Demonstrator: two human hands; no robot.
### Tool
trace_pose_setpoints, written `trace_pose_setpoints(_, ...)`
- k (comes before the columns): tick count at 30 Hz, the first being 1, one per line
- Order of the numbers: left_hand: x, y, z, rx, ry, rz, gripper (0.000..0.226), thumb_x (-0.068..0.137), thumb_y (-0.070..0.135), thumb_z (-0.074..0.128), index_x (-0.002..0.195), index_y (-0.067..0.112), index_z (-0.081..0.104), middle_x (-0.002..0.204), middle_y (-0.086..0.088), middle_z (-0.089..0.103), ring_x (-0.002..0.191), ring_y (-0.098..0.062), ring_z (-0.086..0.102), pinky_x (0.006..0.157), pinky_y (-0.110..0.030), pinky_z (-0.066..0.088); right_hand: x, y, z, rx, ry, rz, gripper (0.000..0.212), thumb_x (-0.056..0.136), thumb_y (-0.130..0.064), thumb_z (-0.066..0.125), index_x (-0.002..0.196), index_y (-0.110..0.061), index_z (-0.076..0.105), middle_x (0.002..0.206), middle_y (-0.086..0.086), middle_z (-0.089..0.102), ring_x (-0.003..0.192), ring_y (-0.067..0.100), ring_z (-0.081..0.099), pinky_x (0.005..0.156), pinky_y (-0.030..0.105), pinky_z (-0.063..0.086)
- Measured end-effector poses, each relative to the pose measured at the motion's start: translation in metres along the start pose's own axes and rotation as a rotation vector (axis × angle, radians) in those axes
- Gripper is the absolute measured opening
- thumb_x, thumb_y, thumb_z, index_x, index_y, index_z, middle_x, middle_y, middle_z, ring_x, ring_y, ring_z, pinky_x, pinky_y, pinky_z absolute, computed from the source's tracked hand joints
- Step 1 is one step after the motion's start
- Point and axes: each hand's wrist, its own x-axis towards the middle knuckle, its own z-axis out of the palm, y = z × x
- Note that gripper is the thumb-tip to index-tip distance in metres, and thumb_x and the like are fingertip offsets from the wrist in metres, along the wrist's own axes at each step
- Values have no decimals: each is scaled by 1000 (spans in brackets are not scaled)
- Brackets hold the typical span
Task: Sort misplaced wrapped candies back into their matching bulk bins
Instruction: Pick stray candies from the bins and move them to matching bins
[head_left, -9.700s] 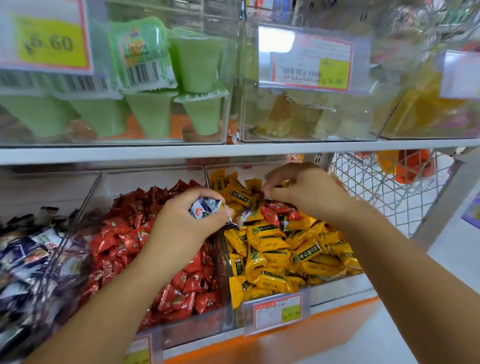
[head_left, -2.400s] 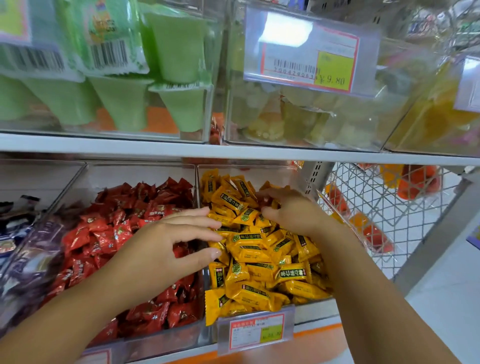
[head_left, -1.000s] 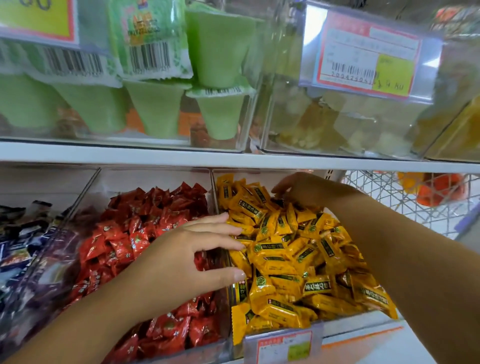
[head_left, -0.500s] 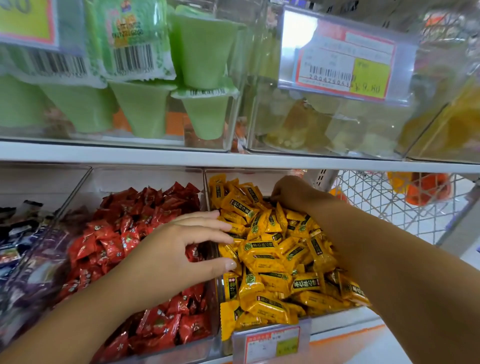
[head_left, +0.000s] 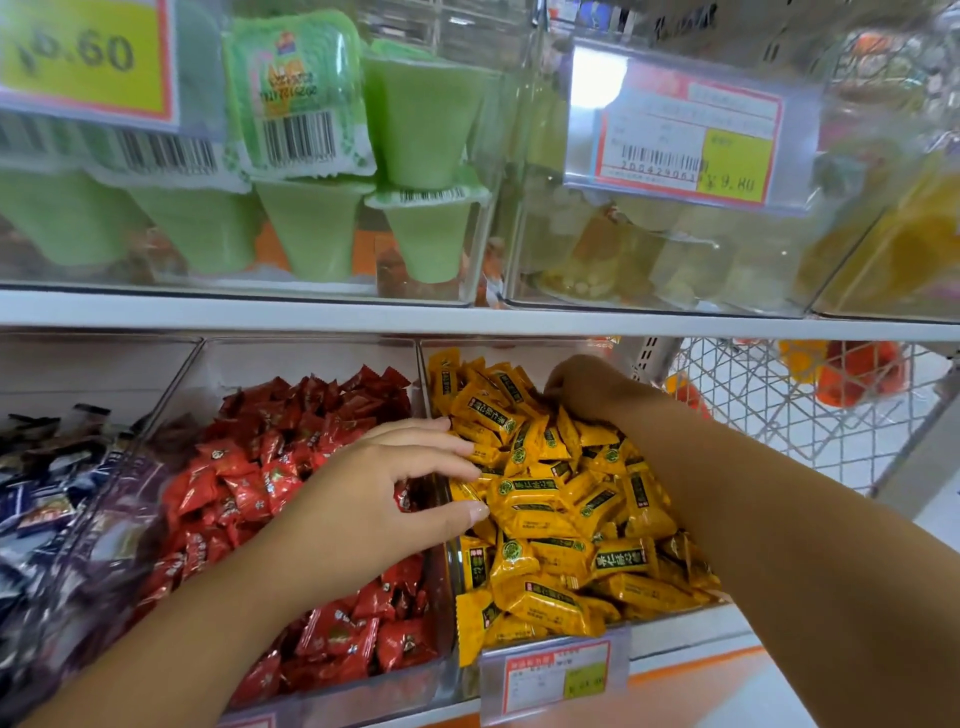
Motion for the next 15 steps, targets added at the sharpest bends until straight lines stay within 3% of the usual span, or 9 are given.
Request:
trace_pose_setpoints(4, 6, 5, 2, 23, 60, -43, 39, 70, 69, 54, 103, 52, 64, 110, 40, 55, 119, 21, 37, 94, -2, 26, -33, -2, -31, 110, 105, 47, 25, 99, -13, 42, 105, -3, 64, 101, 10, 62, 92, 22, 57, 78, 30, 42)
trace_pose_setpoints(7, 12, 11, 6, 57, 135, -76, 51, 74, 66, 50, 123, 54, 49, 111, 39, 55, 112, 20, 40, 94, -14, 30, -90, -25, -64, 283, 153, 23, 27, 103, -27, 37, 110, -16, 60, 98, 3, 55, 92, 21, 53, 78, 30, 40)
trace_pose_setpoints(9, 17, 17, 10, 19, 180, -100, 60, 73, 68, 47, 132, 53, 42, 113, 38, 56, 112, 19, 39, 93, -18, 31, -127, -45, -72, 467, 177, -70, 22, 100, -29, 47, 110, -21, 65, 101, -1, 61, 94, 15, 56, 76, 22, 42)
trace_pose_setpoints(13, 24, 29, 19, -92, 281, -56, 22, 79, 61, 48, 99, 57, 59, 98, 35, 66, 94, 14, 59, 75, -13, 46, -156, -69, -54, 751, 104, -196, 16, 94, -32, 58, 99, -26, 72, 91, -15, 68, 77, -10, 56, 69, 10, 42)
trace_pose_setpoints(15, 25, 28, 20, -93, 329, -82, 19, 88, 54, 50, 91, 45, 65, 90, 25, 70, 87, 7, 64, 76, -22, 51, -145, -55, -51, 734, 139, -150, 21, 95, -33, 56, 107, -27, 71, 102, -15, 69, 91, -6, 59, 79, 11, 45)
